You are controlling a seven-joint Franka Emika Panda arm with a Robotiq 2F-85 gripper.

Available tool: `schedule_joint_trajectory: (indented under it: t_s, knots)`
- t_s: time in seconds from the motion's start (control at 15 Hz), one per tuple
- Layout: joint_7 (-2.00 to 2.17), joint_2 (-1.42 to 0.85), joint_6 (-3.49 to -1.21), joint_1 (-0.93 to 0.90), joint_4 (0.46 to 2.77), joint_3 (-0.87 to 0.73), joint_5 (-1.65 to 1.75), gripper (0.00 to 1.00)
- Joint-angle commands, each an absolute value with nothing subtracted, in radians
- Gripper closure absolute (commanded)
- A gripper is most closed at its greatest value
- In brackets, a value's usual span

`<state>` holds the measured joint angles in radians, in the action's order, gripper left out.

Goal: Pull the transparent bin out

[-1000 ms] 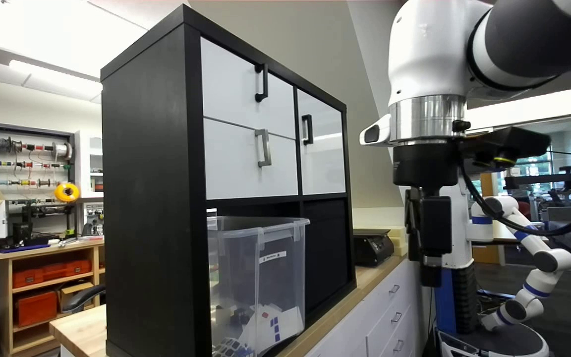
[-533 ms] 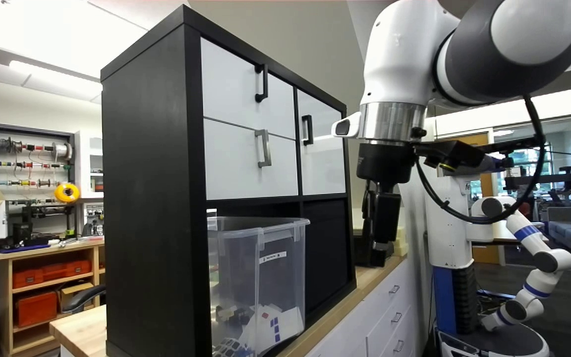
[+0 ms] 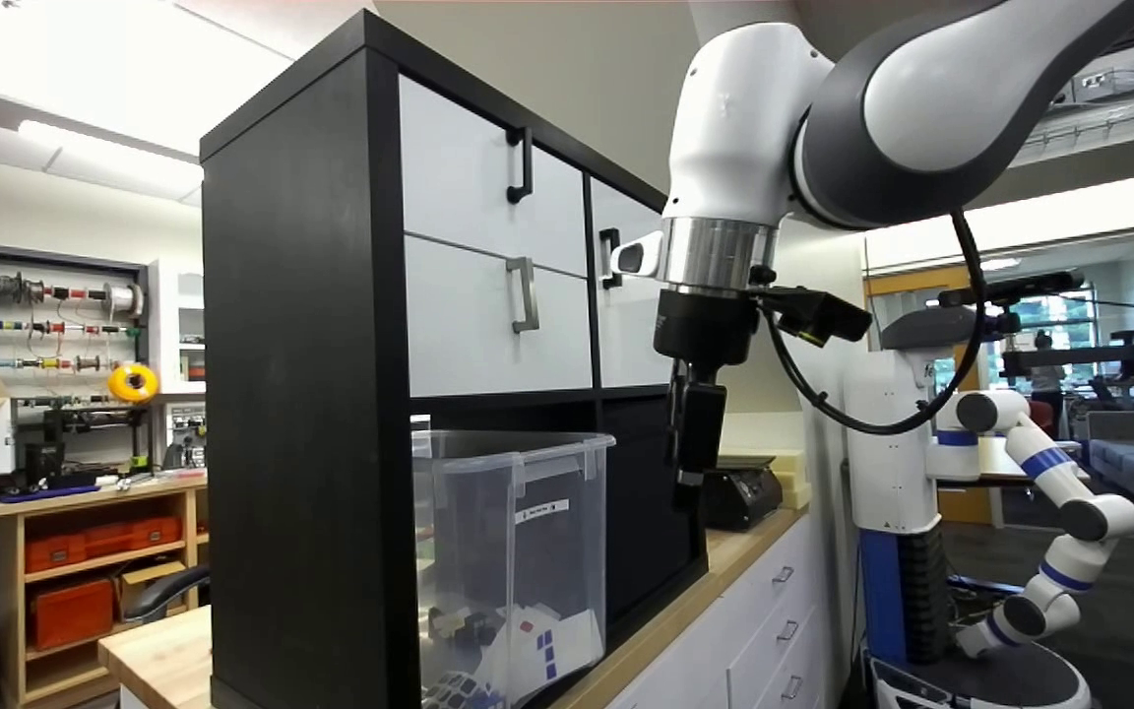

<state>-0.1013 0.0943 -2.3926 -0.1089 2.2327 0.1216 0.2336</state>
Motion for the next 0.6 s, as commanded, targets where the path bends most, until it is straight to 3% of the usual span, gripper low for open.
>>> schedule_joint_trajectory:
  t_s: [0.0,0.53]
  knots:
    - [-0.102,0.094,-2.391,-0.110,2.231,0.121,0.234,0.00]
    - [-0.096,0.093,-2.395,-0.109,2.232,0.122,0.246,0.00]
